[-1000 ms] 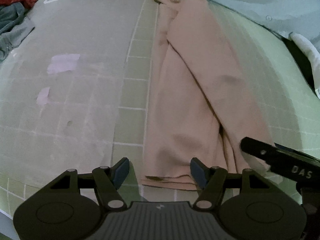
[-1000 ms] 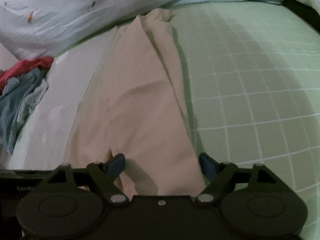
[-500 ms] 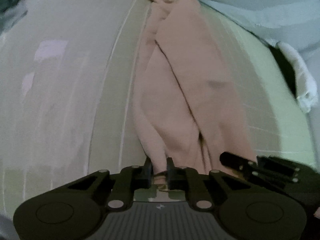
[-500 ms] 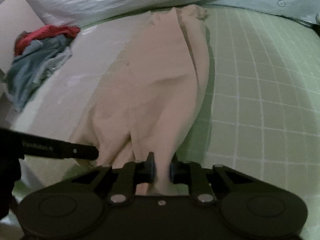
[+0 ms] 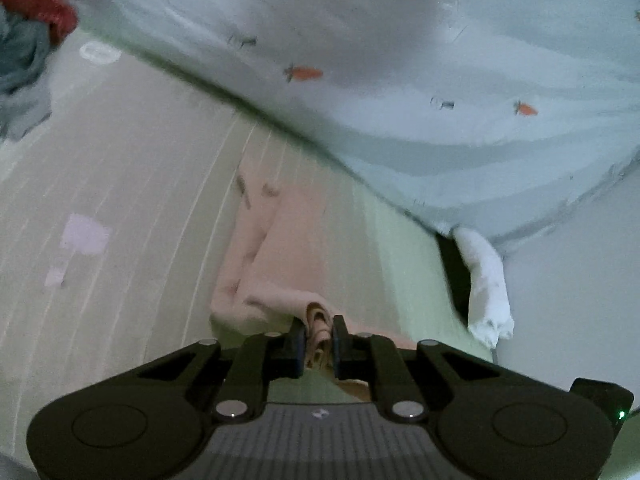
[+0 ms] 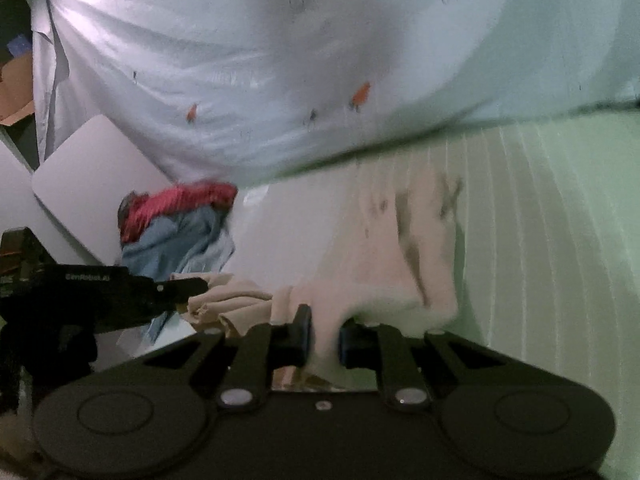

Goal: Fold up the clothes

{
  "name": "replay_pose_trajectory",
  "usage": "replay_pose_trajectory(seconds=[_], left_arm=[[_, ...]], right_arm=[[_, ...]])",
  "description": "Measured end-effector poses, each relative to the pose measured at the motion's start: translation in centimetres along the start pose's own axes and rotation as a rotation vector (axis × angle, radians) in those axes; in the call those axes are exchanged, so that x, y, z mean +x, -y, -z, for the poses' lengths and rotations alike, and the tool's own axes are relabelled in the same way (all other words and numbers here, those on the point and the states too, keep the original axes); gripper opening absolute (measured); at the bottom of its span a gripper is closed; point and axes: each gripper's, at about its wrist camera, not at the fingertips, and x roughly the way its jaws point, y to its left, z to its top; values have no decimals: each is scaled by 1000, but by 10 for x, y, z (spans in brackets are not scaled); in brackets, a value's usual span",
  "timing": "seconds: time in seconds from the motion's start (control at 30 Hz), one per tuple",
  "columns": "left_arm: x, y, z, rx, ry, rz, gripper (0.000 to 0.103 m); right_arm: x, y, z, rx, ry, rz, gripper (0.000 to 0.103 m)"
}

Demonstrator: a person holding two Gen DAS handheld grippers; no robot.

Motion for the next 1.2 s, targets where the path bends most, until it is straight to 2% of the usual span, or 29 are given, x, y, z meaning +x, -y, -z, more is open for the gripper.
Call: replay_pose_trajectory(seconds=[0.23,0.37,0.53,0.67,0.77,0.93,1.0,1.1,1.17,1.2], left_arm=[[23,13,-42,31,83,22,13],[41,10,-67,23,103,21,13],[80,0,-96,17,99,4,13],[124,-14,-118,-8,66,-28,13],[162,-25,-127,-15,27,-82,13],[213,-50,-122,-66,-47,-173,13],[224,-55,-119,-59,-66,-204,13],[237,-62,-116,-46,-86,-241,14],[240,-65,-115,-46,-84,-248,16],[238,-64,-116,-40,-81,-250,19]], right_arm=[[21,-1,-49,-134,92,41,14],[44,9,-72,-139,108,47,14],[82,30,-95,-131,82,53,14],[129,57,-115,-79,24,70,14],[162,82,-114,-4,-34,91,14],[203,114,-99,120,-106,126,17],[212,122,-92,159,-122,137,19],[216,124,-93,151,-129,140,20],[215,124,-97,147,-126,138,24],[212,122,-101,135,-108,140,31]])
